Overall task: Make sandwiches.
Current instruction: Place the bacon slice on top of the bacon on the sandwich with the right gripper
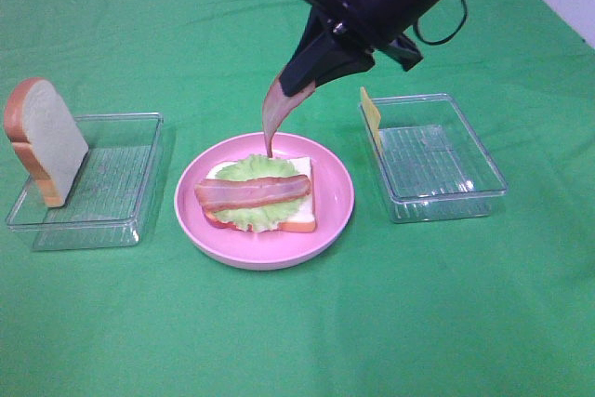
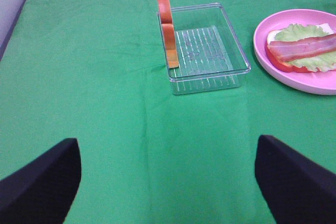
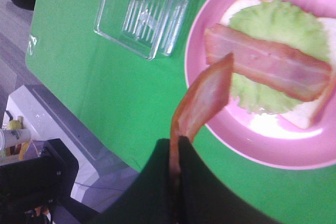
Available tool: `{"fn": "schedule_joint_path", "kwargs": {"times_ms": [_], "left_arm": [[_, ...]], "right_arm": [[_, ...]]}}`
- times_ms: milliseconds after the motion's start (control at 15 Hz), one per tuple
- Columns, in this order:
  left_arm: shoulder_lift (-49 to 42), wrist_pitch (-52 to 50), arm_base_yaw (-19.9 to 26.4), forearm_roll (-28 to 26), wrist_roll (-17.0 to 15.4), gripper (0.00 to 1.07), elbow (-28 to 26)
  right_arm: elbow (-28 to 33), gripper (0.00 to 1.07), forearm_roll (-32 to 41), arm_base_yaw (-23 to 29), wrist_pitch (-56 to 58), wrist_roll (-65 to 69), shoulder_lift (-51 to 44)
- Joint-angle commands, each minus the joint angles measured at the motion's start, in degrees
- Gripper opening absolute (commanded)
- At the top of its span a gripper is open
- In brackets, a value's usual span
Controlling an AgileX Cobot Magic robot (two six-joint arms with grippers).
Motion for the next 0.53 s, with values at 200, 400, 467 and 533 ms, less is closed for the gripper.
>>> {"fn": "schedule_joint_path", "kwargs": {"times_ms": [200, 400, 467, 533], "left_arm": [[-0.86, -0.86, -0.29, -0.23, -0.4, 0.84, 0.17], [-0.86, -0.86, -0.29, -0.23, -0.4, 0.84, 0.17], [-0.86, -0.86, -0.29, -0.23, -0.4, 0.84, 0.17], [-0.86, -0.86, -0.29, -0.23, -0.4, 0.84, 0.17]], "right_arm": [[0.17, 0.0, 2.58, 6.65, -3.09, -3.04, 4.64], [-1.55, 0.0, 3.21, 8.14, -4.07, -4.7, 9.4], [-2.81, 0.0, 2.69, 8.02, -4.01, -4.7, 10.83], [-4.41, 0.0, 2.46, 8.02, -3.95, -4.98, 12.15]]}}
